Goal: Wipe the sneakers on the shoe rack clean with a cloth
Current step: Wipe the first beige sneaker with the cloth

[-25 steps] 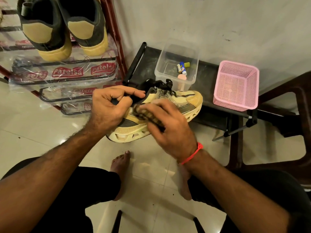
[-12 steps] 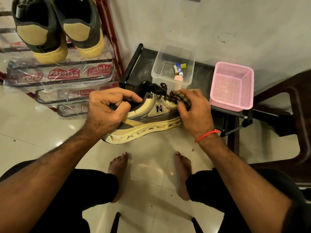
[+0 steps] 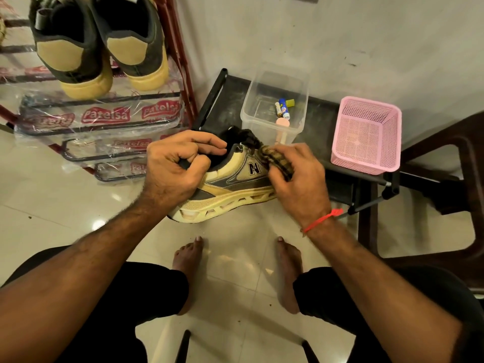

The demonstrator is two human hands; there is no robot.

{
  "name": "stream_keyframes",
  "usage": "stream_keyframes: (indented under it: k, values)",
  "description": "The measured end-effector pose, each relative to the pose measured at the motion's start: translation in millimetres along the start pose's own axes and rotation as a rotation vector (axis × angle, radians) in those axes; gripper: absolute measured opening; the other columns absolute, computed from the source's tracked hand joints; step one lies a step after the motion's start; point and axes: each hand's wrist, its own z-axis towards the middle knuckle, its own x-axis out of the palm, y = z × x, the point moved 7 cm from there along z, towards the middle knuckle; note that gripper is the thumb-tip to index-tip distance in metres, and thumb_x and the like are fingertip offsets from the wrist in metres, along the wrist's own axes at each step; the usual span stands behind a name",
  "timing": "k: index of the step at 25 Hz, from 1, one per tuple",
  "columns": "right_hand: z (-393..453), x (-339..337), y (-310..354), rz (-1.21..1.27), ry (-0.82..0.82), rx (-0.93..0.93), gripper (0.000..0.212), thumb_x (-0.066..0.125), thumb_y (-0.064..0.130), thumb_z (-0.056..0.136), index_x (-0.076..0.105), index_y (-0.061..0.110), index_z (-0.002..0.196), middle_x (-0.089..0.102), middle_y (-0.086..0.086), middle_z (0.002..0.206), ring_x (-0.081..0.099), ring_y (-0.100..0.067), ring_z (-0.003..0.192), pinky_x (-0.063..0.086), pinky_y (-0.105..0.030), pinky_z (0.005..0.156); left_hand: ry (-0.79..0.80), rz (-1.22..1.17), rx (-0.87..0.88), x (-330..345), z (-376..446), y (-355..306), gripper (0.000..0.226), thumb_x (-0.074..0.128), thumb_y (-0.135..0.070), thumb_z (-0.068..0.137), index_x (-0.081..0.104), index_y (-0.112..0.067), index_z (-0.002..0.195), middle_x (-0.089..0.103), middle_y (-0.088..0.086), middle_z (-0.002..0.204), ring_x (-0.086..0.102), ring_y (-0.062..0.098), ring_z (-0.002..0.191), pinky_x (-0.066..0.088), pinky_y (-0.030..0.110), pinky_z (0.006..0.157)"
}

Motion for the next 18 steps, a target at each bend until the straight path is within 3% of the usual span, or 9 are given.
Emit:
stream_keyframes:
  k: [3, 5, 10, 15, 18]
  values:
    - [-36.7, 24.8, 69.9, 0.144, 0.138, -0.275, 0.036, 0.067, 0.006, 0.083, 0.069, 0.007, 0.119, 0.062, -0.010, 0.111, 0.060, -0.024, 0.105, 0.050, -0.033, 0.096, -0.032, -0.025, -0.058, -0.3, -2.2, 3.9, 0.031, 0.051, 0.015, 0.079, 0.062, 0.001, 0.055, 0.075, 0.016, 0.100, 0.076, 0.019, 0.089, 0.062, 0.034, 0.076]
    - [-46.0, 33.9, 77.8, 0.099, 0.208, -0.402, 0.036, 0.067, 0.010, 0.083, 0.069, 0.006, 0.118, 0.062, -0.013, 0.112, 0.060, -0.027, 0.106, 0.050, -0.037, 0.096, -0.049, -0.063, -0.121, -3.3, -3.5, 9.2, 0.032, 0.049, 0.016, 0.082, 0.062, 0.000, 0.057, 0.074, 0.017, 0.102, 0.077, 0.022, 0.091, 0.062, 0.037, 0.078]
    - [-5.2, 12.3, 3.7, 0.019, 0.019, -0.144, 0.036, 0.064, 0.009, 0.083, 0.069, 0.007, 0.119, 0.061, -0.011, 0.109, 0.062, -0.027, 0.102, 0.052, -0.046, 0.090, -0.094, -0.061, -0.205, -6.7, -1.6, 18.4, 0.030, 0.050, 0.013, 0.085, 0.062, 0.004, 0.058, 0.075, 0.015, 0.102, 0.076, 0.016, 0.093, 0.061, 0.032, 0.083]
    - [-46.1, 40.2, 76.5, 0.048, 0.184, -0.445, 0.037, 0.067, 0.015, 0.083, 0.069, 0.007, 0.119, 0.063, -0.014, 0.112, 0.060, -0.029, 0.107, 0.051, -0.038, 0.097, -0.090, -0.096, -0.261, -3.3, -3.8, 19.7, 0.029, 0.051, 0.011, 0.086, 0.066, 0.007, 0.062, 0.076, 0.013, 0.100, 0.075, 0.018, 0.093, 0.060, 0.031, 0.084]
    - [-11.3, 21.6, 29.3, -0.016, 0.058, -0.234, 0.038, 0.062, 0.016, 0.085, 0.069, 0.006, 0.121, 0.062, -0.013, 0.112, 0.061, -0.030, 0.106, 0.052, -0.046, 0.094, -0.080, -0.080, -0.269, -3.8, -2.2, 20.8, 0.030, 0.052, 0.007, 0.087, 0.066, 0.003, 0.061, 0.076, 0.010, 0.099, 0.075, 0.018, 0.093, 0.061, 0.032, 0.085]
